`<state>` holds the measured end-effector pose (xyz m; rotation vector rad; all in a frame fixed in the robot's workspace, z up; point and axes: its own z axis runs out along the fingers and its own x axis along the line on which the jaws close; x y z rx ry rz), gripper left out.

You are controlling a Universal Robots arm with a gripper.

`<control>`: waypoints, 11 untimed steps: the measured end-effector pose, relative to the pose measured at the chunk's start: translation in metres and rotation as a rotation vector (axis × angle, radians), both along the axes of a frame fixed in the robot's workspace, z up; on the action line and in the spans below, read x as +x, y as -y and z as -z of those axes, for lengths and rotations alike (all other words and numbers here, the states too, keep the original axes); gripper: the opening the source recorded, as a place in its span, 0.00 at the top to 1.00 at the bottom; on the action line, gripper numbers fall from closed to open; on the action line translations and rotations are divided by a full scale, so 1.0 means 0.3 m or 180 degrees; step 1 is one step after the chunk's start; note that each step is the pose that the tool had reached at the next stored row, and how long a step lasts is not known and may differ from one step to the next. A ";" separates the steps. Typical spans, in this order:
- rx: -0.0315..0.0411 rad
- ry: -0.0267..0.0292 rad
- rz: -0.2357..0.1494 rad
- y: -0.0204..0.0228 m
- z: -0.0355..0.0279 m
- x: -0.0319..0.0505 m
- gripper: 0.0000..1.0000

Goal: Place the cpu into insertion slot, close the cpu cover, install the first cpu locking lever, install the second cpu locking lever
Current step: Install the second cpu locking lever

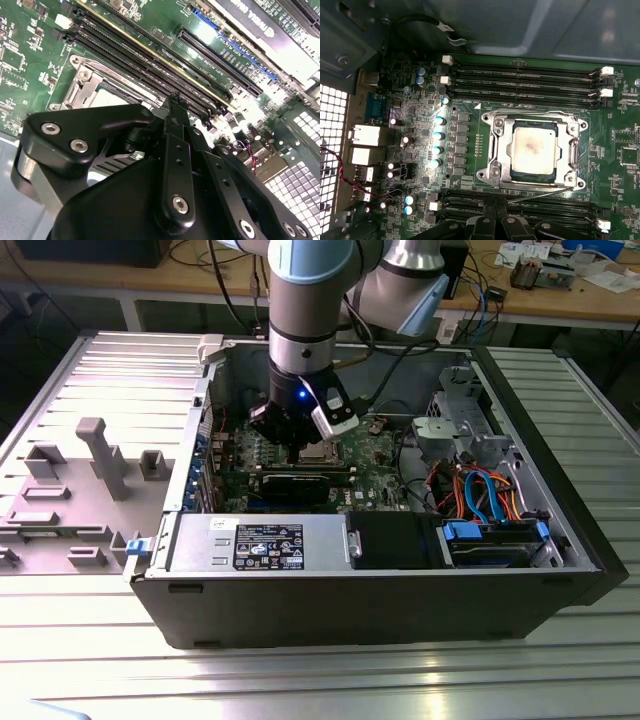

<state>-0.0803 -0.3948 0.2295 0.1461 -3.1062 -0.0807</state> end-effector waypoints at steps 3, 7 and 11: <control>0.0027 0.0000 -0.0030 0.004 0.002 -0.009 0.89; 0.0091 0.0000 -0.0030 0.005 0.007 -0.010 0.89; 0.0176 0.0001 -0.0030 0.005 0.011 -0.011 0.89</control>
